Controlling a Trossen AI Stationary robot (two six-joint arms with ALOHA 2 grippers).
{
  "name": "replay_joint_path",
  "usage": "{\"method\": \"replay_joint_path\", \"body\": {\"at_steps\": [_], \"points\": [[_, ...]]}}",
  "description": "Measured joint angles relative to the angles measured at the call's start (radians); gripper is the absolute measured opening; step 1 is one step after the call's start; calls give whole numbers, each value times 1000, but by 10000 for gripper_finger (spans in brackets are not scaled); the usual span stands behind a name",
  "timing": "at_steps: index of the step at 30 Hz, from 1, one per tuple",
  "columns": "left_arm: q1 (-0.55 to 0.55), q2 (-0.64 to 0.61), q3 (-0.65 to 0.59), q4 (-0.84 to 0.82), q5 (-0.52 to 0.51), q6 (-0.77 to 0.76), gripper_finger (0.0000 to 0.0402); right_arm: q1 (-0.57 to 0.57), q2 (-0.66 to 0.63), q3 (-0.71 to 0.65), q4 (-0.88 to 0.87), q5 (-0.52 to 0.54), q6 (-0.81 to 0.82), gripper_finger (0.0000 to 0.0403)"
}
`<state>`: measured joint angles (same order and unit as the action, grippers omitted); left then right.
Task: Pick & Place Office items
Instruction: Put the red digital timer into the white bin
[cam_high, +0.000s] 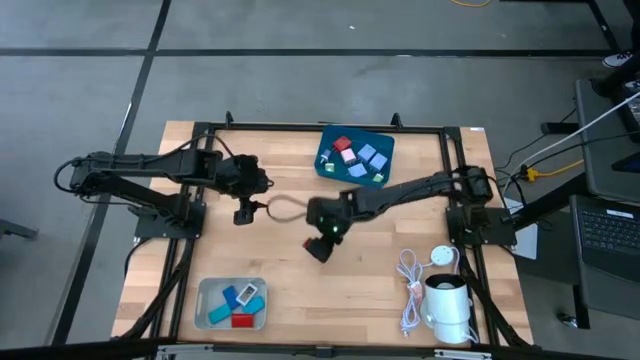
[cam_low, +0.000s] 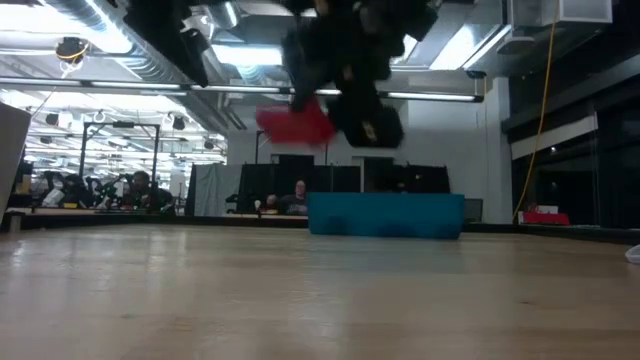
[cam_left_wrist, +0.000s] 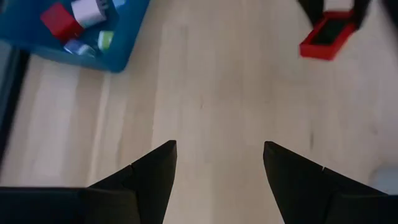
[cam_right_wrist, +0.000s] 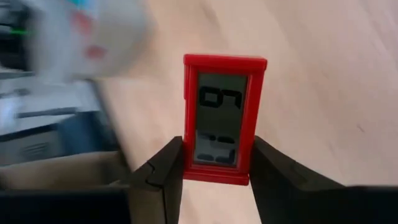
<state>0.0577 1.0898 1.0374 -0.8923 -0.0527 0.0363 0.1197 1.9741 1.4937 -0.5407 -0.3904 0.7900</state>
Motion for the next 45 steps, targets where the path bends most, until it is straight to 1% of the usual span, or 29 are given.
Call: {"method": "replay_joint_path", "body": {"at_steps": [4, 8, 12, 15, 17, 21, 23, 25, 29, 35, 39, 45], "points": [[-39, 0, 0, 40, -39, 28, 235, -52, -49, 0, 105, -143, -12, 143], [-79, 0, 1, 120, -67, 35, 235, -98, -90, 0, 231, -275, 19, 143], [-127, 0, 1, 226, -110, 104, 235, -124, -106, 0, 333, -359, 66, 143], [-162, 0, 2, 313, -113, 170, 235, -128, -108, 0, 395, -398, 102, 143], [-190, 0, 2, 325, -121, 219, 235, -127, -108, 0, 422, -412, 121, 143], [-258, 0, 2, 324, -212, 303, 235, -121, -108, 0, 437, -416, 138, 143], [-285, 0, 2, 316, -235, 318, 235, -117, -108, 0, 436, -416, 139, 143], [-306, 0, 2, 304, -229, 321, 235, -111, -108, 0, 437, -419, 141, 143], [-355, 3, 2, 304, -184, 318, 235, -104, -108, 0, 437, -432, 140, 143], [-410, 34, 2, 348, -157, 287, 235, -107, -107, 0, 439, -437, 137, 143], [-417, 70, 2, 405, -155, 282, 235, -110, -107, 0, 453, -444, 137, 143], [-396, 111, 2, 455, -154, 289, 235, -110, -107, 0, 474, -456, 142, 143]]}}
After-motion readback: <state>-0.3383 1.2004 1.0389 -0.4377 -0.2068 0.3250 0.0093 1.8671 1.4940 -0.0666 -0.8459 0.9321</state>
